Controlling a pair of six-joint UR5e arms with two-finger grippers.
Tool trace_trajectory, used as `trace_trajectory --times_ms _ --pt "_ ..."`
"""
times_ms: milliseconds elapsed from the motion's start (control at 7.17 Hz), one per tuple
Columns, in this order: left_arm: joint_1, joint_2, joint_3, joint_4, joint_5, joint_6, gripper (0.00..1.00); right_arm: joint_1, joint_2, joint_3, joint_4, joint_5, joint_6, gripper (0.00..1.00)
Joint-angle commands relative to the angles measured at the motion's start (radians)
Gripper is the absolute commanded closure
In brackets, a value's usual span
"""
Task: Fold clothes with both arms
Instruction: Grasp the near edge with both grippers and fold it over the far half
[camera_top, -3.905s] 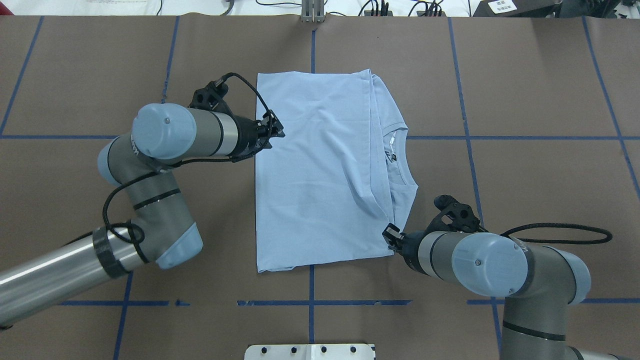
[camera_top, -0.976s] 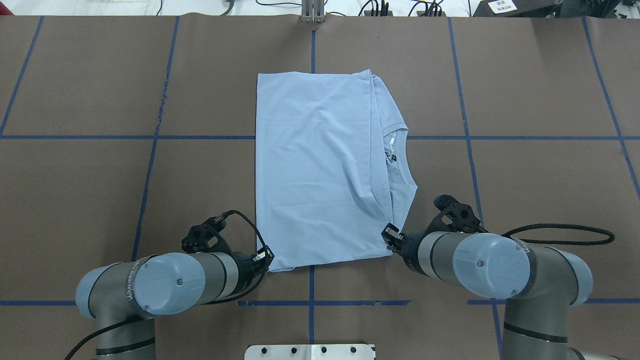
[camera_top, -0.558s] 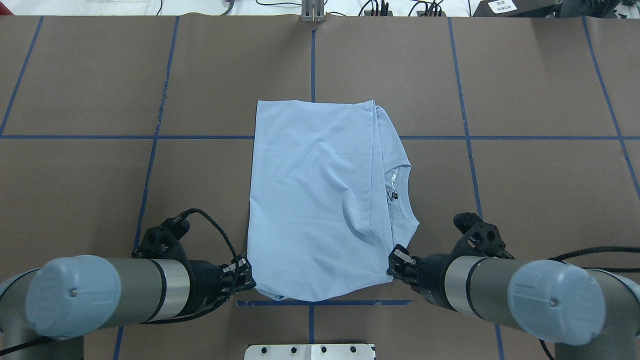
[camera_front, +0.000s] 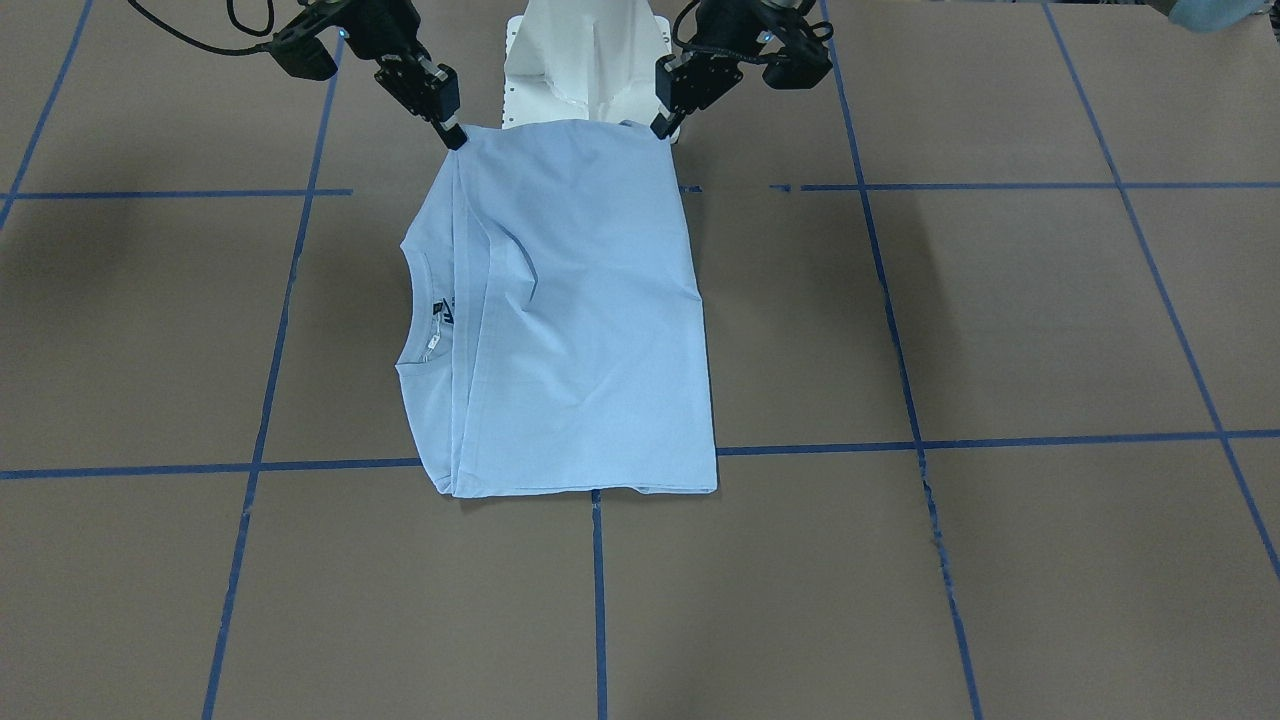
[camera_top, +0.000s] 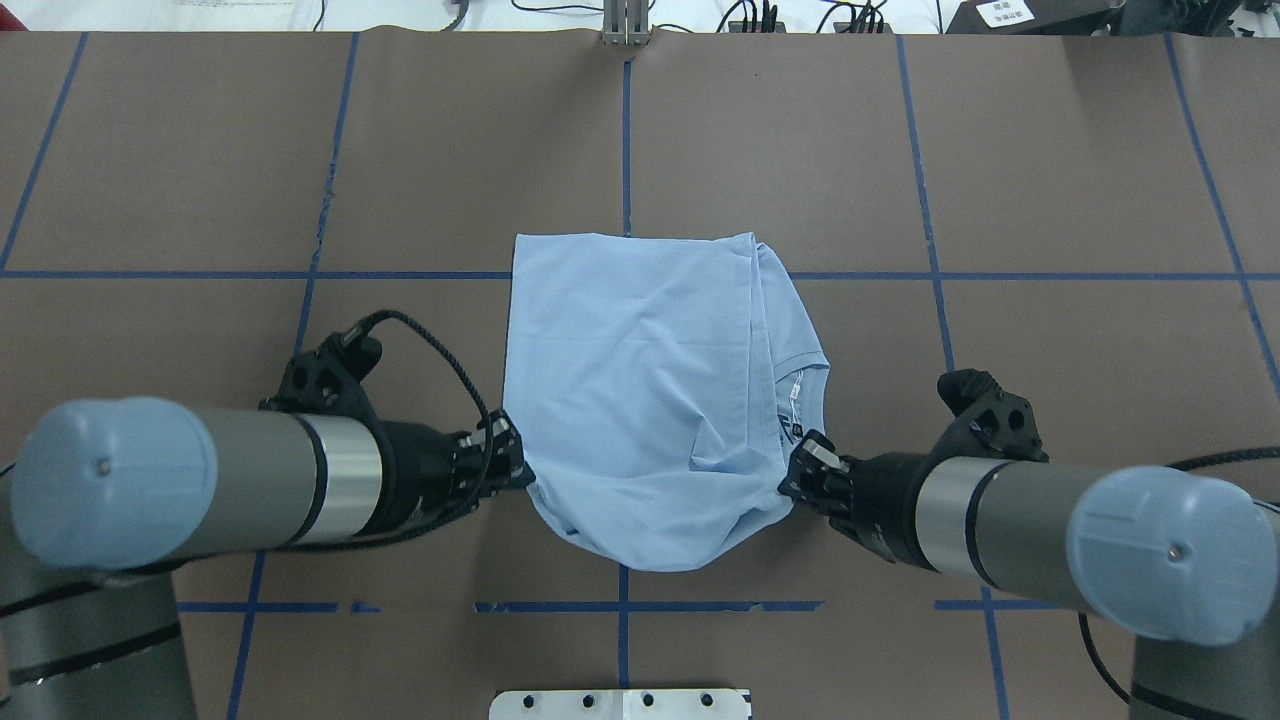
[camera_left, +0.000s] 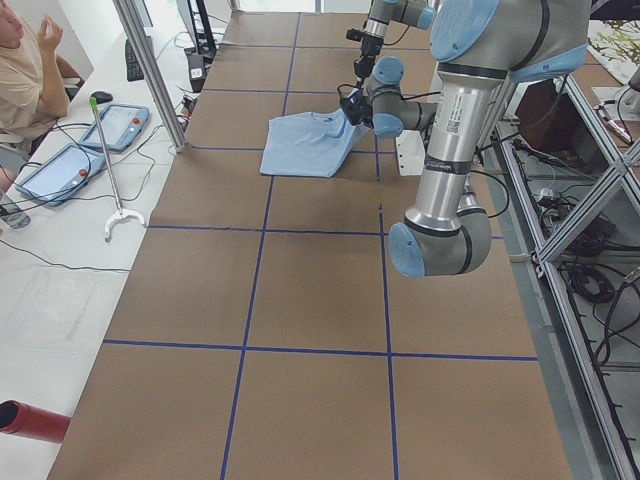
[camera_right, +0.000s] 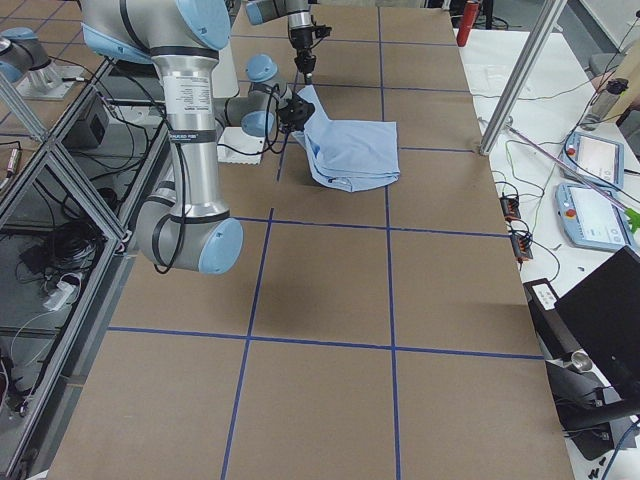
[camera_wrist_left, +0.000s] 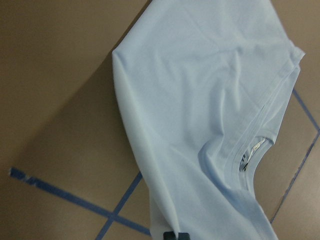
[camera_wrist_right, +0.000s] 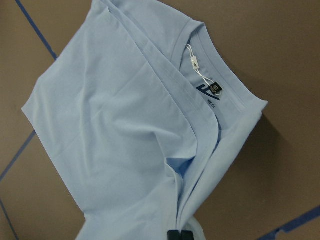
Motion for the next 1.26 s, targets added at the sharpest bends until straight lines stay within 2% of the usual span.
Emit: trace_trajectory --times_ms 0,279,418,697,837,976,1116 --pt "-0.133 -0.080 0.160 0.006 -0.024 0.123 1.00 0.174 0.226 -0.197 -0.105 0.114 -0.042 1.00" --pt "-0.174 -0.129 0.251 0.001 -0.022 0.166 1.00 0.235 0.257 -0.302 -0.100 0.127 -0.106 1.00" --pt "-0.200 -0.166 0.329 -0.047 -0.022 0.174 1.00 0.249 0.306 -0.374 -0.098 0.129 -0.111 1.00" --pt "-0.251 -0.207 0.550 -0.232 -0.021 0.227 1.00 0.296 0.332 -0.495 -0.094 0.162 -0.212 1.00" --pt "-0.285 -0.258 0.697 -0.306 -0.018 0.270 1.00 0.325 0.375 -0.602 -0.042 0.173 -0.264 1.00" --pt "-0.315 -0.316 0.880 -0.410 -0.001 0.340 0.63 0.354 0.435 -0.743 0.027 0.188 -0.351 0.40" --pt "-0.349 -0.333 0.993 -0.504 0.052 0.441 0.14 0.402 0.488 -0.875 0.107 0.190 -0.534 0.00"
